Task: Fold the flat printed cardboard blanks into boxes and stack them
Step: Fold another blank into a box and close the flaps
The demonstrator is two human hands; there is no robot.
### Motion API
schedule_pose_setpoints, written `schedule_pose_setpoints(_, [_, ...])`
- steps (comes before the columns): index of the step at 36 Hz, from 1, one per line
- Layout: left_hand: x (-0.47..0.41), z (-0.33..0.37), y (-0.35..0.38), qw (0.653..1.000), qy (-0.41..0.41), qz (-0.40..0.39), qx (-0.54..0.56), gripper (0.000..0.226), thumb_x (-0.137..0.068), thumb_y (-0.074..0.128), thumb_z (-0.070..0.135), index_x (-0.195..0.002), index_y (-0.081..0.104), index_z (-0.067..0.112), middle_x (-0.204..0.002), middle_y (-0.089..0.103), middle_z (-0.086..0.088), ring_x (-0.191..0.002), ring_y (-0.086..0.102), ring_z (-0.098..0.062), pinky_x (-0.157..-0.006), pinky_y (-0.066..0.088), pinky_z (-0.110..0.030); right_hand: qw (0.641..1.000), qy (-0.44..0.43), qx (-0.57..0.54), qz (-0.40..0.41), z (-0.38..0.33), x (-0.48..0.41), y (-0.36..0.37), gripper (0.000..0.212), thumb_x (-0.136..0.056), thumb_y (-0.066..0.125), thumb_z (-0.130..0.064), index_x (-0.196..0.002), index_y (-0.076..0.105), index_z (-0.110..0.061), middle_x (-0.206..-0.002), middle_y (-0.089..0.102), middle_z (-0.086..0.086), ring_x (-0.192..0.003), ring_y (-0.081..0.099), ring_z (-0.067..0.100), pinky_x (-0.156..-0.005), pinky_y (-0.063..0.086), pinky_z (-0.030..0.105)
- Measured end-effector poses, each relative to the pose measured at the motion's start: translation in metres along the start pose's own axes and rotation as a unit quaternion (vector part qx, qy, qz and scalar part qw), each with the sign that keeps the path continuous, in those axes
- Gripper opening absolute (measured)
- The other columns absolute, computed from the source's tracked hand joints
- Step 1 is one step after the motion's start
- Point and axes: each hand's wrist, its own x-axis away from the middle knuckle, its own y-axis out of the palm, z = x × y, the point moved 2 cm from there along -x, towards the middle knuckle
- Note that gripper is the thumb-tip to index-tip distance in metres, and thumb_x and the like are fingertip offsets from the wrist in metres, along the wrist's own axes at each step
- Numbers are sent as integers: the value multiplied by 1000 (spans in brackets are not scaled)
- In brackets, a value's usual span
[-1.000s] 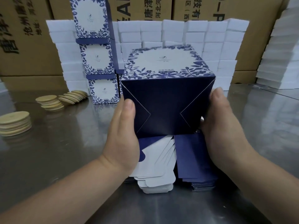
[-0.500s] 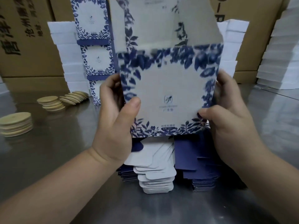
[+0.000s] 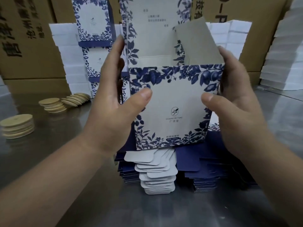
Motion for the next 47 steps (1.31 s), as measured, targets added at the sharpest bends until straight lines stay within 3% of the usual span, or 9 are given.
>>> schedule_pose_setpoints(6, [3, 0, -1, 997, -4, -1, -76, 43, -77, 49, 46, -118, 38, 51, -144, 36, 9, -134, 31, 0, -111, 28, -28, 998, 30, 55, -5, 5, 3, 0, 48, -75, 54, -36, -120, 44, -52, -135, 50, -14, -123, 49, 11, -102, 41, 48])
schedule_pose_setpoints(12, [0, -1, -3, 995, -67, 58, 51, 31, -82, 39, 52, -88, 69, 44, -130, 55, 12, -124, 48, -9, -107, 35, -43, 997, 41, 58, 19, 3, 1, 0, 29, -82, 42, -46, -108, 54, -46, -135, 48, -22, -130, 40, 0, -104, 37, 21])
schedule_pose_setpoints(18, [-7, 4, -3, 968, -132, 128, 168, 51, -97, 40, 28, -57, 70, 19, -96, 72, 5, -88, 68, -9, -68, 53, -22, 997, 63, 4, 49, 2, -1, 1, 27, -81, 41, -48, -81, 68, -45, -127, 58, -18, -126, 47, 1, -108, 33, 28])
schedule_pose_setpoints(23, [-13, 6, -6, 947, -160, 172, 220, 14, -90, 52, 1, -90, 57, 14, -74, 66, 2, -65, 64, -7, -61, 52, -21, 992, 83, -58, 79, 0, -5, 2, 27, -83, 50, -29, -67, 71, -35, -118, 66, -12, -118, 56, 8, -101, 41, 30])
schedule_pose_setpoints(30, [-16, 1, -3, 930, -196, 183, 252, 30, -88, 46, -5, -101, 52, 21, -95, 56, 6, -62, 62, 0, -57, 49, -16, 987, 89, -100, 88, -1, -5, 7, 29, -82, 49, -25, -65, 71, -32, -113, 68, -9, -112, 60, 7, -95, 45, 28])
schedule_pose_setpoints(35, [-15, -2, -1, 913, -242, 152, 290, 55, -91, 42, 2, -143, 33, 17, -122, 55, 8, -82, 68, -2, -61, 54, -19, 989, 84, -96, 77, 0, -3, 8, 28, -83, 50, -25, -68, 71, -36, -110, 68, -14, -115, 58, 4, -99, 43, 28])
schedule_pose_setpoints(38, [-16, -3, -3, 911, -257, 143, 289, 53, -90, 42, 3, -141, 37, 19, -116, 59, 8, -85, 66, -10, -61, 54, -21, 988, 85, -102, 77, 1, -2, 8, 28, -83, 49, -25, -70, 71, -37, -112, 66, -15, -116, 57, 4, -102, 42, 28])
schedule_pose_setpoints(42, [-17, -6, -6, 924, -260, 134, 248, 49, -90, 41, 3, -138, 44, 16, -132, 52, 9, -112, 59, -11, -86, 52, -27, 989, 84, -103, 70, 2, -1, 9, 29, -84, 48, -25, -73, 71, -38, -115, 66, -16, -118, 55, 5, -101, 42, 27])
schedule_pose_setpoints(47, [-20, -6, -11, 932, -238, 92, 256, 60, -84, 41, 1, -142, 38, 18, -127, 52, 9, -104, 63, -7, -84, 54, -27, 990, 79, -99, 66, 3, 0, 9, 28, -84, 48, -24, -75, 70, -38, -118, 64, -14, -120, 54, 6, -106, 40, 34])
